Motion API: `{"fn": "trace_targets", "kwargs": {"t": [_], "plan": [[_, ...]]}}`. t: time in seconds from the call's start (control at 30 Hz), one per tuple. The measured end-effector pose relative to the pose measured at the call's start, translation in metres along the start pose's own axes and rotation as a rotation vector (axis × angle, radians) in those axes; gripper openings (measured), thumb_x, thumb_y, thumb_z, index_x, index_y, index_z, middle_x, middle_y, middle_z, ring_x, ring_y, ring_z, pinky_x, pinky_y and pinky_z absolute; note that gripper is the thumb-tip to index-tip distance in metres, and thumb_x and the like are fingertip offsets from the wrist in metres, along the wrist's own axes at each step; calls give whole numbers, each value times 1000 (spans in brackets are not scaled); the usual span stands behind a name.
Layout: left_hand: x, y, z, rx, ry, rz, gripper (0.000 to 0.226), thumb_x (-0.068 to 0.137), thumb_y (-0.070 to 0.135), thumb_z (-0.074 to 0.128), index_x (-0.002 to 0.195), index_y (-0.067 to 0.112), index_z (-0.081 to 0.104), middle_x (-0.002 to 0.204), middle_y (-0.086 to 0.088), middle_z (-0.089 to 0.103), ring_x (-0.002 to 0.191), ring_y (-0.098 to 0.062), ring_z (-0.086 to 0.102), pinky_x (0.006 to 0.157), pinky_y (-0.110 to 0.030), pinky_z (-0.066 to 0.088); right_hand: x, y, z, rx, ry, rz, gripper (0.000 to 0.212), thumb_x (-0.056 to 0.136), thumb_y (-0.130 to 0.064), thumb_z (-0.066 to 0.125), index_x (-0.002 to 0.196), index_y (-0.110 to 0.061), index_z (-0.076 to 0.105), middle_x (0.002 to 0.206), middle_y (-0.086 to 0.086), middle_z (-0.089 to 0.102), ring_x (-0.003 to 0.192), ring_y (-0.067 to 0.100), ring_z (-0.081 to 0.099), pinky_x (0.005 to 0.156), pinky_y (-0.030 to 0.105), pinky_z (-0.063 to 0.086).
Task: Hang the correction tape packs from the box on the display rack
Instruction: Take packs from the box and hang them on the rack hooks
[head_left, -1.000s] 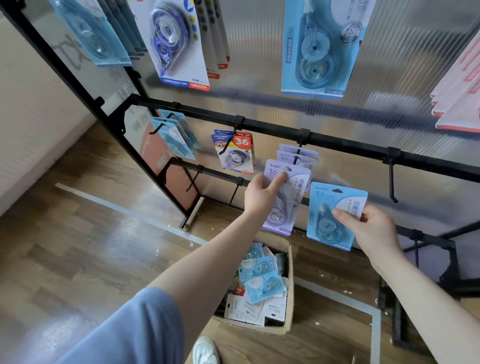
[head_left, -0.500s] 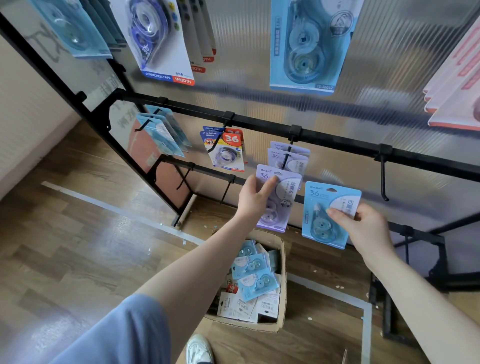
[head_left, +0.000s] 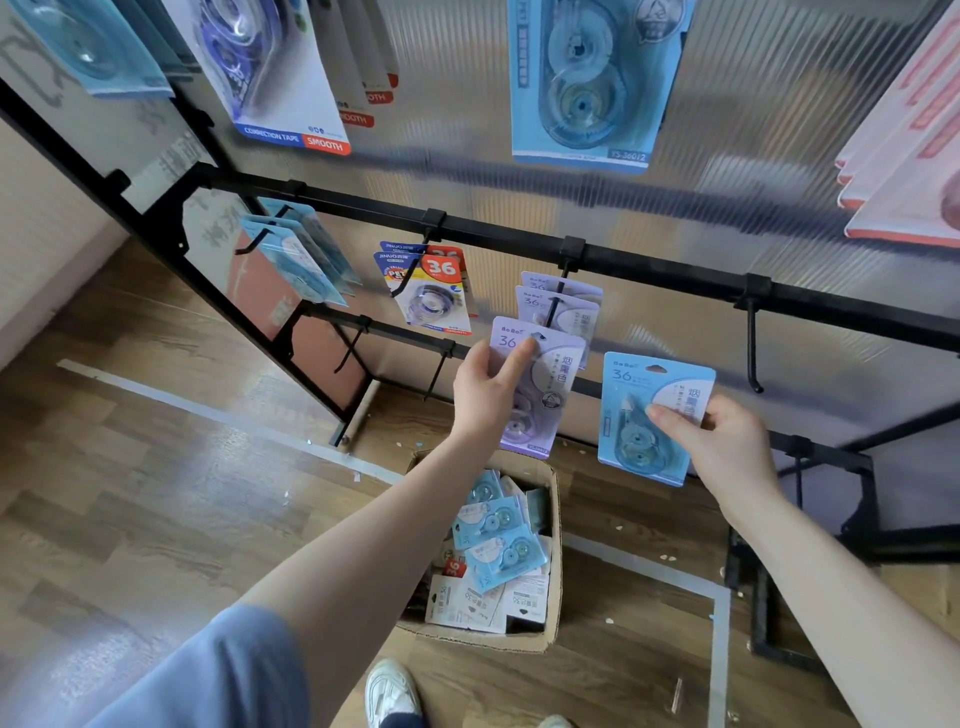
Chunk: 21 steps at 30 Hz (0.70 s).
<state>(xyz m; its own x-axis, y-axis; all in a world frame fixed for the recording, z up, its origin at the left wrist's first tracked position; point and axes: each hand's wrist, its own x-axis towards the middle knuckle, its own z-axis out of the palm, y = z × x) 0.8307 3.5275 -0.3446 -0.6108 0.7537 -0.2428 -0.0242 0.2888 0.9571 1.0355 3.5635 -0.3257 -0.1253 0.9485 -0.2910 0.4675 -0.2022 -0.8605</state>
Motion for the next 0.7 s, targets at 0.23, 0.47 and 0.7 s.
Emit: {"fn": "trace_targets", "kwargs": {"t": [0.23,0.47,0.7], "plan": [[9,3,4,32,15,-4,43,87,37,67,65,18,35,61,2,42,62,-18,49,64,-38,43,5,3,0,-5,-1,2,21,85,-24,67,104,-20,58,117,4,64,95,10,57,58,27,52],[27,10,15,111,-50,12,31,91,40,60,73,19,45,69,2,49,68,-18,58,69,-38,53,8,7,-3,0,0,-9,19,85,-22,68,102,-20,59,111,0,65,90,7,57,58,27,52],[41,13,17,221,-74,65,26,93,38,57,87,14,49,74,5,51,68,-6,52,62,-22,46,11,8,-6,22,0,-5,21,84,-22,68,103,-17,61,111,1,65,94,9,59,60,28,53]]}}
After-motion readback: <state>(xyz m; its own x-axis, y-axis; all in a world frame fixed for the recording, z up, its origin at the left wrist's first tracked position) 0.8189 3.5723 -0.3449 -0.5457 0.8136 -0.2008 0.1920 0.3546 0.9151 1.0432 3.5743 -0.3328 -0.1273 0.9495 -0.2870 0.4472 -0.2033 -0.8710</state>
